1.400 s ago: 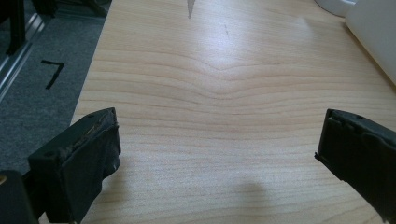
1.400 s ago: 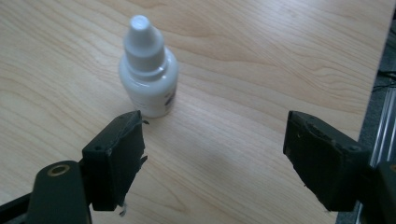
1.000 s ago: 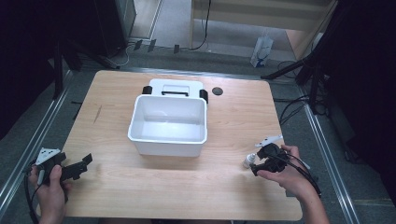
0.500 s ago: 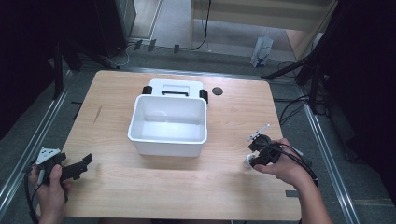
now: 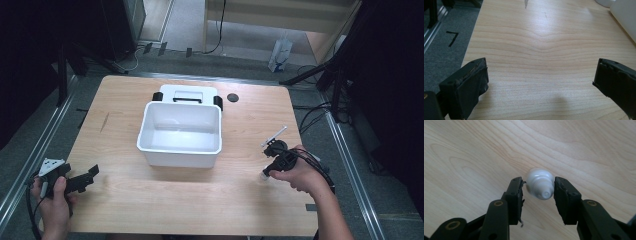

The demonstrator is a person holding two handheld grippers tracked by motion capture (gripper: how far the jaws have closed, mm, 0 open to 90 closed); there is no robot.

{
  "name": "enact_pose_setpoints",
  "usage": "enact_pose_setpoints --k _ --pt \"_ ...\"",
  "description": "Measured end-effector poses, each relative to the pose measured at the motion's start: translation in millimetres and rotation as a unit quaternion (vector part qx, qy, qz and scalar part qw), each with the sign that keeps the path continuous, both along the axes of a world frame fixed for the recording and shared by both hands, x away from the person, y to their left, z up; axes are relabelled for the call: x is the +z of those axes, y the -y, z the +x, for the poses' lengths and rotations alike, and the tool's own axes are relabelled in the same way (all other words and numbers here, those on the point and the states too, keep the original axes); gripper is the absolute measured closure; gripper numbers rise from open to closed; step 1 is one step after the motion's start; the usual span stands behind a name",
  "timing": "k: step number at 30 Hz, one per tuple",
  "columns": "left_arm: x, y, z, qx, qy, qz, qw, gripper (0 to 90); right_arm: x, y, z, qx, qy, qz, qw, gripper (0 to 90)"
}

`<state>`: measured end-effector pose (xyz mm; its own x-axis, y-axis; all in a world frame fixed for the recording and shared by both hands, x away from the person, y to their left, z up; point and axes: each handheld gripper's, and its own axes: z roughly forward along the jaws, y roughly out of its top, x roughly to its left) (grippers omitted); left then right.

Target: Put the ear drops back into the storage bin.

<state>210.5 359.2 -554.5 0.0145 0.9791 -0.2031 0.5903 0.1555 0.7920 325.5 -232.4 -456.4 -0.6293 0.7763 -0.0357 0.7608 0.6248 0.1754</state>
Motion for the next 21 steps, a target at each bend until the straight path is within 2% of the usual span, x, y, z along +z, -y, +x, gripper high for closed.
enact_pose_setpoints --k 4,8,9,11,13,21 --pt "0.0 0.0 0.0 0.0 0.0 0.0 1.0 0.2 0.4 0.6 3.2 -0.01 -0.007 0.005 0.9999 65.3" --pt "0.0 0.0 0.0 0.0 0.001 0.0 1.0 0.2 0.4 0.9 4.3 -0.011 -0.007 0.007 0.9999 66.4" --pt "0.0 0.0 -0.1 0.0 0.001 0.0 1.0 0.2 1.2 0.8 4.1 -0.012 -0.007 0.008 0.9999 69.3" --pt "0.0 0.0 0.0 0.0 0.0 0.0 1.0 0.2 3.9 1.1 4.0 0.0 0.0 0.009 1.0 72.0" --pt "-0.1 0.0 0.0 0.0 0.001 0.0 1.0 0.2 3.0 0.3 3.4 0.008 0.002 -0.001 1.0 72.2" --pt "0.1 0.4 0.1 -0.001 -0.001 0.0 1.0 0.2 7.2 -5.9 4.2 0.022 0.002 0.012 0.9997 72.2"
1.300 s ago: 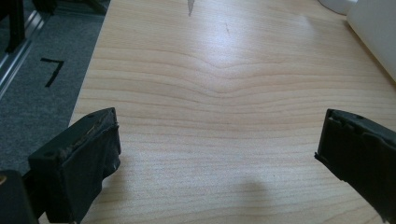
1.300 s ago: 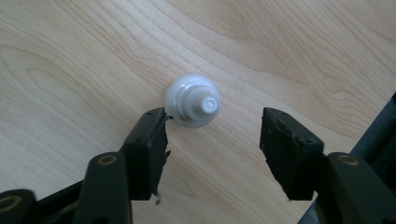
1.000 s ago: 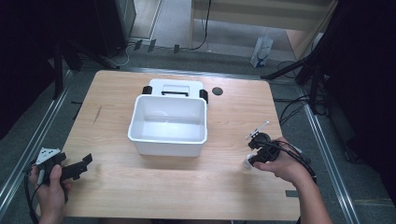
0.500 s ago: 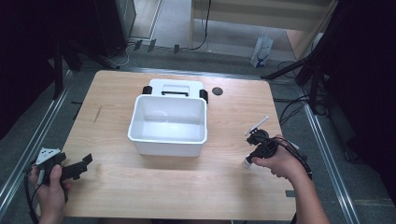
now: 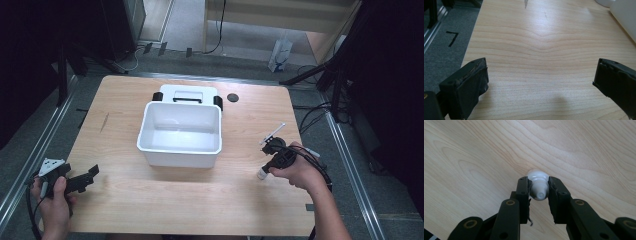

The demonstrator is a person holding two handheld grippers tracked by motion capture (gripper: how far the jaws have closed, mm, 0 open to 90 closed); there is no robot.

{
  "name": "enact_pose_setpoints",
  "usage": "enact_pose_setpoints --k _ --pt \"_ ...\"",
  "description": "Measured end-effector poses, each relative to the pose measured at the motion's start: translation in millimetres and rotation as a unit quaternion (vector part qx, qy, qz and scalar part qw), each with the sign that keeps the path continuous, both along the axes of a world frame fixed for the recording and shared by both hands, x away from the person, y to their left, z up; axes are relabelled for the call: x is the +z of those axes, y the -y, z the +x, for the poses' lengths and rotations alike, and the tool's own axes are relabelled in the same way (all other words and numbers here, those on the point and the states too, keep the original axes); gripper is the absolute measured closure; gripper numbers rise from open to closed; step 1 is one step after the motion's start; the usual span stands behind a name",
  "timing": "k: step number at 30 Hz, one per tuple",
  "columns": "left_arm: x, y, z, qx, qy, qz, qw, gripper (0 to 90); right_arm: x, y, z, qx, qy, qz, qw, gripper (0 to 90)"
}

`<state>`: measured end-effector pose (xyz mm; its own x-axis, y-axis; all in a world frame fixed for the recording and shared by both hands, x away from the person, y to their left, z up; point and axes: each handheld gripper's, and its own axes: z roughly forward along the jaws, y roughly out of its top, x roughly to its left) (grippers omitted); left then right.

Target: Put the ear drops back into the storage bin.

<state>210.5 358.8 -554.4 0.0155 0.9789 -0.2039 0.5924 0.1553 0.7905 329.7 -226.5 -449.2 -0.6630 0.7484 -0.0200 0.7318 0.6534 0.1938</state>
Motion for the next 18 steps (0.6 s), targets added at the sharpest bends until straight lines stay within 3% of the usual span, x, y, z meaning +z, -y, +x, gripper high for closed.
enact_pose_setpoints --k 11,18 --pt "0.0 -0.1 0.1 0.0 0.001 0.002 1.0 0.2 23.6 -18.6 11.6 0.01 0.011 0.019 0.9997 72.3" --pt "0.1 0.1 0.1 0.0 0.001 0.004 1.0 0.2 38.1 -38.8 20.4 0.03 0.024 0.014 0.9992 72.3"
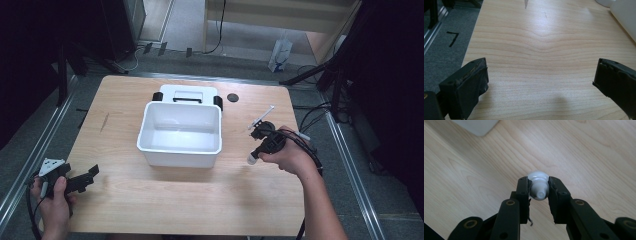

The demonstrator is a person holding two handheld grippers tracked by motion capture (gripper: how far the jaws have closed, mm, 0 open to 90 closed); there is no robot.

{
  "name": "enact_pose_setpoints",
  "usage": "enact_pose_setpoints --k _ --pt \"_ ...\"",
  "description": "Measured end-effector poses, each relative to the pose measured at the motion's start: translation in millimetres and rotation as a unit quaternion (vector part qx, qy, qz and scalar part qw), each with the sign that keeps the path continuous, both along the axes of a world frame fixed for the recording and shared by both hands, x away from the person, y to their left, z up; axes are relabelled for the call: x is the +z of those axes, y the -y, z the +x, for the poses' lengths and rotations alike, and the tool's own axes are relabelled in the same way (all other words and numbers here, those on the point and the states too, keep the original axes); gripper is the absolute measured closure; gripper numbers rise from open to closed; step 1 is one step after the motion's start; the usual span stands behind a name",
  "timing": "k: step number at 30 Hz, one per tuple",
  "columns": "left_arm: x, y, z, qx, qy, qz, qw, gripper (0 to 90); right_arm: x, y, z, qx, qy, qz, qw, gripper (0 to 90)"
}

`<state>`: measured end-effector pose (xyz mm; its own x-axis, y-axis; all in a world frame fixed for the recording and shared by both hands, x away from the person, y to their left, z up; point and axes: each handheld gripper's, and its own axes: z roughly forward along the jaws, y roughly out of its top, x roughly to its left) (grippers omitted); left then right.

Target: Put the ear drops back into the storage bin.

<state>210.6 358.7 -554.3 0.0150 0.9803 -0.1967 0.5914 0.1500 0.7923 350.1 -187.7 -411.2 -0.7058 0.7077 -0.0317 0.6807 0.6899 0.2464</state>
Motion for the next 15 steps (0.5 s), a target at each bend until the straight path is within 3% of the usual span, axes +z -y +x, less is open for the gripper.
enact_pose_setpoints --k 15 --pt "-0.1 -0.3 -0.1 0.0 0.001 -0.002 1.0 0.2 30.1 -36.5 18.8 0.02 0.007 -0.008 0.9997 72.3"
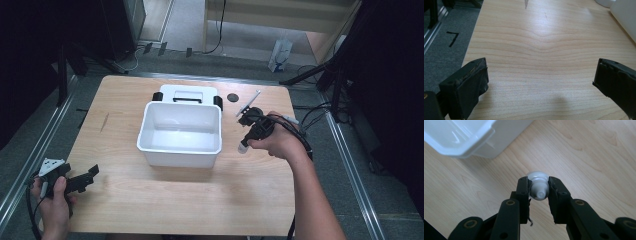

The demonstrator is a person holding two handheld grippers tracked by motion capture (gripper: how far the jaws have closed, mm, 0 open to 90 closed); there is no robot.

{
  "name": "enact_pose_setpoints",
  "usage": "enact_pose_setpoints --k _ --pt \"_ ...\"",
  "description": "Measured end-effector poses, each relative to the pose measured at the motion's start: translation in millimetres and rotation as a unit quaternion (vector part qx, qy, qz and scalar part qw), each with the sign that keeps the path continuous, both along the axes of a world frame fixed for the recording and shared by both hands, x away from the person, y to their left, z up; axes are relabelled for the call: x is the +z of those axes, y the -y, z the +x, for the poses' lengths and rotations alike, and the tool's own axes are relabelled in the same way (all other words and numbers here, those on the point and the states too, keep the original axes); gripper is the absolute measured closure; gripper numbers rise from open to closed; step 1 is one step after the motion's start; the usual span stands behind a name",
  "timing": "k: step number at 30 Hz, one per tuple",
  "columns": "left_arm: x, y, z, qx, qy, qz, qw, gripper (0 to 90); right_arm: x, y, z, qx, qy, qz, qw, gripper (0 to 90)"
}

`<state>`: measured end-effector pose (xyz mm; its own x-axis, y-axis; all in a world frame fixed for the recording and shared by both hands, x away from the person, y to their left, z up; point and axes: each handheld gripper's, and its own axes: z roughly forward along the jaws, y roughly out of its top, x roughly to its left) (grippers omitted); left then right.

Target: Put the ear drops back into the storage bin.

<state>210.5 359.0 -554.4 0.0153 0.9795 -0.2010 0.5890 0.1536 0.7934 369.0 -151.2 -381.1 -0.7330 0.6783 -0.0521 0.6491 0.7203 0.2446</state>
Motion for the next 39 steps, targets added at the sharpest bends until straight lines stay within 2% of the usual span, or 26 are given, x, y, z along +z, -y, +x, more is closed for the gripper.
enact_pose_setpoints --k 11,13,25,31,39 --pt "0.2 0.9 0.4 0.001 -0.002 0.004 1.0 0.3 32.0 -23.4 10.0 0.016 0.014 -0.002 0.9998 72.3" --pt "0.2 1.0 0.4 0.001 -0.002 0.004 1.0 0.2 42.3 -28.5 13.1 0.022 0.02 -0.002 0.9996 72.3" --pt "0.2 1.0 0.5 0.002 -0.002 0.004 1.0 0.2 71.0 -53.7 16.2 0.046 0.034 -0.001 0.9984 72.3" --pt "0.2 1.0 0.6 0.002 -0.003 0.006 1.0 0.2 73.2 -65.1 17.1 0.057 0.03 0.0 0.9979 72.3" --pt "0.2 0.8 0.6 0.003 -0.003 0.005 1.0 0.2 65.3 -80.5 19.0 0.074 0.023 0.0 0.997 72.2"
